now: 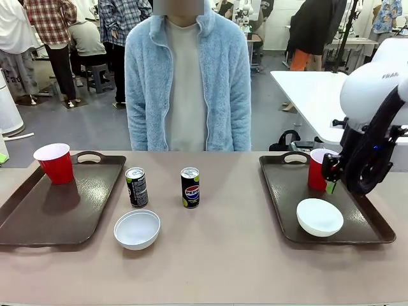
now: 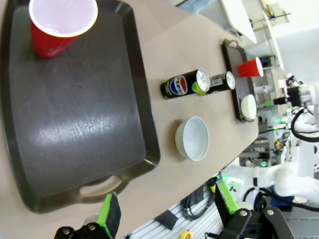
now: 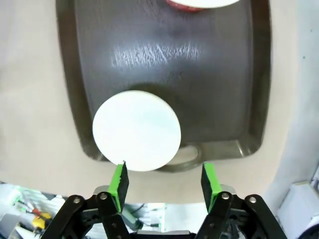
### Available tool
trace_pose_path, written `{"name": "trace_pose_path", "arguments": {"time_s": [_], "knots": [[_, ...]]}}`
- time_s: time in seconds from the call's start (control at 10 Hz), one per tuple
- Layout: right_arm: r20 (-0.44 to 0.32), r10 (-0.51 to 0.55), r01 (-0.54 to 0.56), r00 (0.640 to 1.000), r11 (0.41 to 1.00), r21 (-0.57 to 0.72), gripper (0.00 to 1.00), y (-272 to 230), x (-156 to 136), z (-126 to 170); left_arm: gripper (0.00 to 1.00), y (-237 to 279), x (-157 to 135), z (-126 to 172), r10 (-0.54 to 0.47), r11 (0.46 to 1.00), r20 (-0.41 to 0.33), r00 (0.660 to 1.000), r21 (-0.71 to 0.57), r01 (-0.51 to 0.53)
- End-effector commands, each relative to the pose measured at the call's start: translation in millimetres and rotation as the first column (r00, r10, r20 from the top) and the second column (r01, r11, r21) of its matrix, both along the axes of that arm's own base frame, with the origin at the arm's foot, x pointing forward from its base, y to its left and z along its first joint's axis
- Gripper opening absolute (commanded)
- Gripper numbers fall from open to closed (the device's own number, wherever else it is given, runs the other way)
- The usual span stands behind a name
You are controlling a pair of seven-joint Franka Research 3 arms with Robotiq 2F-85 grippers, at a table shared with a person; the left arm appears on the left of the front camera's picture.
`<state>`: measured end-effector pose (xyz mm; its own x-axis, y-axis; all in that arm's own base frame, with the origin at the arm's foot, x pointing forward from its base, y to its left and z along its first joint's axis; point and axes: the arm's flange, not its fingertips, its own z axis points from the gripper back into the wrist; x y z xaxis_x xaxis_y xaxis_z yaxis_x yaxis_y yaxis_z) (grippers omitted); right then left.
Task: Prepare tableware on both trays.
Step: Pick up a Picnic Bowl from the table and place it on a Handle tray.
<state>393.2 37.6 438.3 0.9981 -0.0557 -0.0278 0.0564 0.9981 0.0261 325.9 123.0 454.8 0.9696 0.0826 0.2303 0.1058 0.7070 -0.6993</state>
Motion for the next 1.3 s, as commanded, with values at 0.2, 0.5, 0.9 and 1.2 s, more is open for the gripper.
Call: {"name": "trace_pose_path", "arguments": {"time_s": [0.2,0.5,0.9,1.2], "knots": [[0.015,0.003,-0.003,1.0,1.0,-0.001,0.99,3.1,-8.8,18.8,1.0,2.4,0.3,-0.1,-0.009,1.0,0.02,1.0,-0.015,0.009],[0.015,0.003,-0.003,1.0,1.0,-0.001,0.99,3.1,-8.8,18.8,1.0,2.4,0.3,-0.1,-0.009,1.0,0.02,1.0,-0.015,0.009],[0.015,0.003,-0.003,1.0,1.0,-0.001,0.99,3.1,-8.8,18.8,1.0,2.4,0.3,-0.1,-0.009,1.0,0.02,1.0,-0.015,0.009],[0.001,-0.004,0.004,1.0,1.0,0.004,0.99,5.8,-9.2,20.1,1.0,-4.7,4.2,30.7,0.037,0.987,0.005,0.999,0.157,-0.038]]}}
